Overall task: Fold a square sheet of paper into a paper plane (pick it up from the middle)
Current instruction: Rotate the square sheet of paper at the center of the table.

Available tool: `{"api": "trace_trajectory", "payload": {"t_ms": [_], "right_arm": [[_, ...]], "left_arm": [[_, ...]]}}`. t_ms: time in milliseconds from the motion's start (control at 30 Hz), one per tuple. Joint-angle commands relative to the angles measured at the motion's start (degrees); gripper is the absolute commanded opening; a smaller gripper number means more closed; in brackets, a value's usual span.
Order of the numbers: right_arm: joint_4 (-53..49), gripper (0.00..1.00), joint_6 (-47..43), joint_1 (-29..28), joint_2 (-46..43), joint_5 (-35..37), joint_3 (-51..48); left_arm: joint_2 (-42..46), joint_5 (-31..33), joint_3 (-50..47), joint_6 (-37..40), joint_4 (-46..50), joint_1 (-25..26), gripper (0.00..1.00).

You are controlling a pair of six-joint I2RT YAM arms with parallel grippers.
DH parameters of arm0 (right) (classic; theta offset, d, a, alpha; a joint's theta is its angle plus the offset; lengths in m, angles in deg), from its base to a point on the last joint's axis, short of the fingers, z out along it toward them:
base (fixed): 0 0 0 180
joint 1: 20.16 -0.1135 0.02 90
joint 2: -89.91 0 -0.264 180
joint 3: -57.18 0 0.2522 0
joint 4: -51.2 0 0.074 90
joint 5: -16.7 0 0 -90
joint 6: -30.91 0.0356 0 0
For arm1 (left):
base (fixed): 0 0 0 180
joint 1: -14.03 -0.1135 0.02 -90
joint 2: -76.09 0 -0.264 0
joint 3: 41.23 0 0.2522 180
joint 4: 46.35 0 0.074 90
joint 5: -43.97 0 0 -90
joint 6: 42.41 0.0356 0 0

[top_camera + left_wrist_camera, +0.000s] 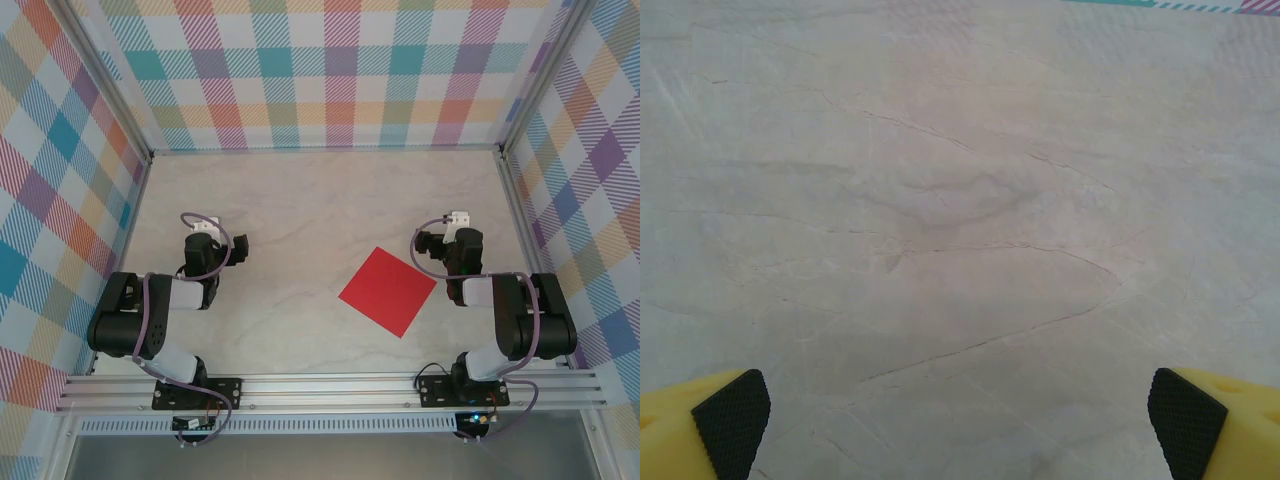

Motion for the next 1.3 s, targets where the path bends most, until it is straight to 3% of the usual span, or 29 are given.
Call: {"api": "trace_trajectory", "payload": {"t_ms": [0, 867, 1000, 1100, 1267], "right_arm": [[1.1, 1.0, 0.2, 0.18, 0.16, -1.37, 0.51], [-0.11, 1.0, -0.12, 0.18, -0.29, -1.86, 0.94], [-11.28, 1.0, -0.03, 0.09, -4.11, -1.15, 4.74], [-27.46, 1.0, 5.58, 0.07, -8.19, 3.33, 11.22], [-45.53, 1.0, 17.21, 0.07, -12.99, 3.17, 17.93]], "left_arm": [[-0.33, -0.8, 1.05, 0.86, -0.82, -0.19, 1.0], [-0.08, -0.74, 0.9, 0.85, -0.95, -0.11, 1.0], [4.12, -3.45, 1.36, 1.93, 3.01, -0.03, 1.0], [8.97, -2.58, 4.18, 0.25, 12.92, -0.02, 1.0], [13.99, -0.27, 8.3, -5.42, 24.14, -0.05, 1.0]]}}
